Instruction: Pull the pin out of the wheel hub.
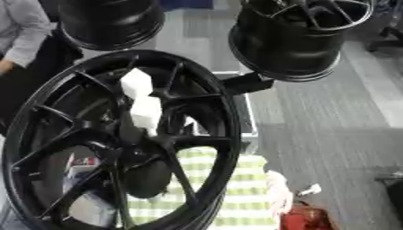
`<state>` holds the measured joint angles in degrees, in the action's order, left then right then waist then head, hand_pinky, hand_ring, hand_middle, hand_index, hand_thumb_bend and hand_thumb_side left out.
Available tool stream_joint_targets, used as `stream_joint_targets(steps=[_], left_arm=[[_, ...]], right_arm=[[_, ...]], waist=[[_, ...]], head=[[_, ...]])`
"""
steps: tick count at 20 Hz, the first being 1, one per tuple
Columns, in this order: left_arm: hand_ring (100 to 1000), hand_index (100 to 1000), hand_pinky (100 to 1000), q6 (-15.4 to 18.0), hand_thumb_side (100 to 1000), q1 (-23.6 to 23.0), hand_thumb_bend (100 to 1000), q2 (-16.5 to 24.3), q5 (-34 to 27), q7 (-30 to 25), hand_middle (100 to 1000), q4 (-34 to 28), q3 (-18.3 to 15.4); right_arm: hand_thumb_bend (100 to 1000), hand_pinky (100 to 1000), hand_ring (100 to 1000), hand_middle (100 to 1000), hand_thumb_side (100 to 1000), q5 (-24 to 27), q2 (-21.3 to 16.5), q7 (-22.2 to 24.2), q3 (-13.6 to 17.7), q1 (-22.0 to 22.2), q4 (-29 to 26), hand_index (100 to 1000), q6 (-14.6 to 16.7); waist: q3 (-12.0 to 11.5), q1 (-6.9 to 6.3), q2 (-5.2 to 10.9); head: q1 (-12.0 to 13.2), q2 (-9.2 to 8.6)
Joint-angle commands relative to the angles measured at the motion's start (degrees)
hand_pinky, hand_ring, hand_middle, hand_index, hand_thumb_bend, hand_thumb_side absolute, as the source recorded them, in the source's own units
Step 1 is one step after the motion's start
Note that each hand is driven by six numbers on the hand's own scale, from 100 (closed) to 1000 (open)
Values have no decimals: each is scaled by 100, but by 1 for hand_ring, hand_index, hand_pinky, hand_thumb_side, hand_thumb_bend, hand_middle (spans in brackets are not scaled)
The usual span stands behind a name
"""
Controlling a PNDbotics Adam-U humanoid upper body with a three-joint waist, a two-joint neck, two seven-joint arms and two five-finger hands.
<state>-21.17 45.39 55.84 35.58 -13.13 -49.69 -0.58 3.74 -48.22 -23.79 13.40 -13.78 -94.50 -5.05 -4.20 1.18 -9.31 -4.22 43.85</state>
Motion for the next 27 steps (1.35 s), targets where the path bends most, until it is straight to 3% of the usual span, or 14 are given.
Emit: stream_joint_targets(steps=[1, 2, 5, 14, 15, 16, 22, 24, 27], left_arm=[[893, 859, 914, -31, 458, 80, 454, 202, 106, -99, 845, -46, -98], [906, 882, 927, -35, 549, 69, 613, 204, 131, -117, 862, -42, -96], [902, 878, 923, 107, 563, 44, 595, 191, 141, -231, 855, -70, -100], [835, 832, 860, 176, 592, 39, 451, 174, -37, -111, 784, -196, -152], [799, 799, 834, 170, 657, 49, 353, 157, -83, -56, 756, -226, -164], [776, 776, 823, 215, 721, 130, 295, 87, -154, 20, 735, -318, -247], [742, 771, 816, 762, 679, 641, 239, -384, -727, 596, 703, -1226, -1107], [743, 778, 816, 962, 690, 567, 248, -522, -927, 797, 705, -1552, -1365], [738, 776, 814, 1272, 675, 281, 276, -678, -1238, 1108, 698, -2056, -1474]], right_arm=[[100, 821, 796, 752, 659, 26, -242, -25, 78, -53, -82, 790, 3], [100, 821, 796, 752, 660, 28, -239, -27, 79, -52, -82, 790, 4], [100, 821, 796, 752, 659, 38, -230, -31, 75, -52, -78, 790, 5], [100, 822, 797, 753, 658, 27, -265, -7, 60, -77, -89, 790, 3], [100, 822, 797, 753, 658, 26, -265, -2, 56, -77, -90, 790, 2], [100, 822, 797, 753, 657, 24, -261, 7, 49, -76, -87, 790, -3], [100, 830, 799, 756, 649, 12, -254, -13, 88, -29, -121, 792, 22], [100, 831, 800, 757, 649, -5, -254, -16, 91, -27, -163, 793, 53], [100, 832, 800, 758, 651, -30, -255, -36, 91, -49, -249, 794, 86]], waist=[[2, -12, 66], [-2, -11, 66], [-15, -7, 65], [-36, 9, 67], [-31, 10, 74], [-31, 18, 83], [-111, 81, 84], [-118, 93, 74], [-119, 105, 55]], head=[[-9, 27], [-8, 27], [-14, 27], [-21, 27], [-15, 27], [-13, 27], [-86, 27], [-94, 27], [-86, 27]])
